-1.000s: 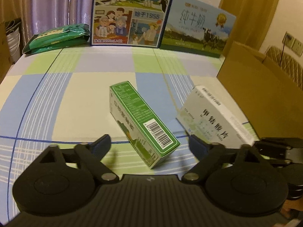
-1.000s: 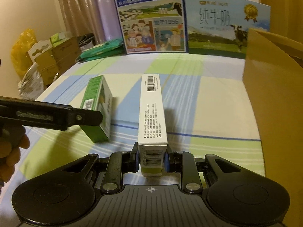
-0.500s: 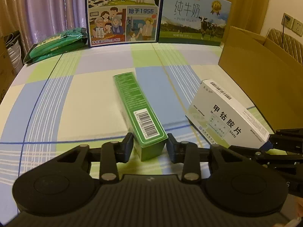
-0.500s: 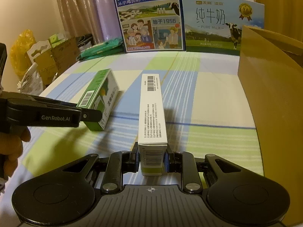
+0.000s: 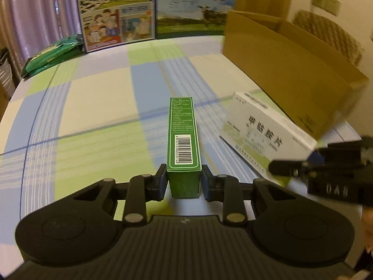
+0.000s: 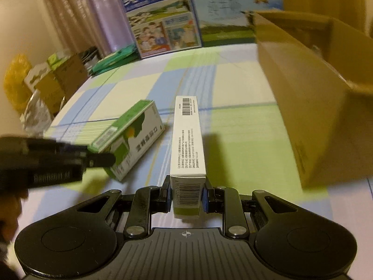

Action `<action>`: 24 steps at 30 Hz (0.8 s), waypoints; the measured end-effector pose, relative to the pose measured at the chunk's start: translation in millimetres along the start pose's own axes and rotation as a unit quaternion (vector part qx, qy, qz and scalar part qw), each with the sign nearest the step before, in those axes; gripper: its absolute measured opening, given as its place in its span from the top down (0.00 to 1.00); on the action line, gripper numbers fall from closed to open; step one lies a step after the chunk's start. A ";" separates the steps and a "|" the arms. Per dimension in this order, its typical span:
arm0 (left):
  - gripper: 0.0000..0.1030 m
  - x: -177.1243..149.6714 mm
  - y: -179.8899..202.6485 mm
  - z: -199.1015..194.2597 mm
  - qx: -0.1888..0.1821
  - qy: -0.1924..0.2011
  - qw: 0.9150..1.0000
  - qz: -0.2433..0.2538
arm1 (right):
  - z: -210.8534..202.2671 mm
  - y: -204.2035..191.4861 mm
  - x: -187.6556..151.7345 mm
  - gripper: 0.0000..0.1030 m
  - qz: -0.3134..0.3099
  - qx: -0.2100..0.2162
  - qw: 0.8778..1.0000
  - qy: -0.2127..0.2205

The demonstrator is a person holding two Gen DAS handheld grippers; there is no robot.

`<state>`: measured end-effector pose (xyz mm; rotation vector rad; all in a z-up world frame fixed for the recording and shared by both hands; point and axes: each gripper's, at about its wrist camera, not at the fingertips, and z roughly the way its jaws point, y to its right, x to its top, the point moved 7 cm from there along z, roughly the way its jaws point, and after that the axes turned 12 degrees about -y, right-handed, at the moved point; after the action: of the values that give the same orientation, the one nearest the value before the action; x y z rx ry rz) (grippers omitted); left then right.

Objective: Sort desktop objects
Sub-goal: 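Grasp the green spray box with the left tool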

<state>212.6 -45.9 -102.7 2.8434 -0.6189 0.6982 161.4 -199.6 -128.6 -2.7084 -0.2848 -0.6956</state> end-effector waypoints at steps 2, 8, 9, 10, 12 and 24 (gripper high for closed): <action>0.76 -13.0 11.2 -4.0 0.003 -0.004 1.000 0.014 | -9.9 2.6 -10.5 0.80 0.019 0.010 1.000 -0.003; 0.33 -24.1 30.1 -7.3 0.025 0.013 0.999 0.046 | -33.0 9.6 -32.5 0.80 0.058 0.023 0.998 -0.006; 0.33 -22.2 30.6 -7.1 0.023 0.016 0.999 0.045 | -34.9 11.4 -34.4 0.79 0.061 0.023 0.998 -0.007; 0.33 -20.3 30.3 -6.3 0.020 0.016 0.999 0.040 | -36.5 12.9 -35.8 0.79 0.062 0.021 0.998 -0.007; 0.33 -16.0 28.6 -3.0 0.014 0.018 0.999 0.028 | -37.9 15.7 -38.5 0.79 0.063 0.016 0.998 -0.005; 0.36 5.2 25.3 14.3 -0.004 0.019 1.000 0.007 | -32.4 40.4 -25.6 0.64 0.087 0.004 0.996 0.019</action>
<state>211.9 -74.1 -111.7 2.8153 -0.6342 0.7485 136.4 -251.6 -125.2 -2.6696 -0.0416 -0.6912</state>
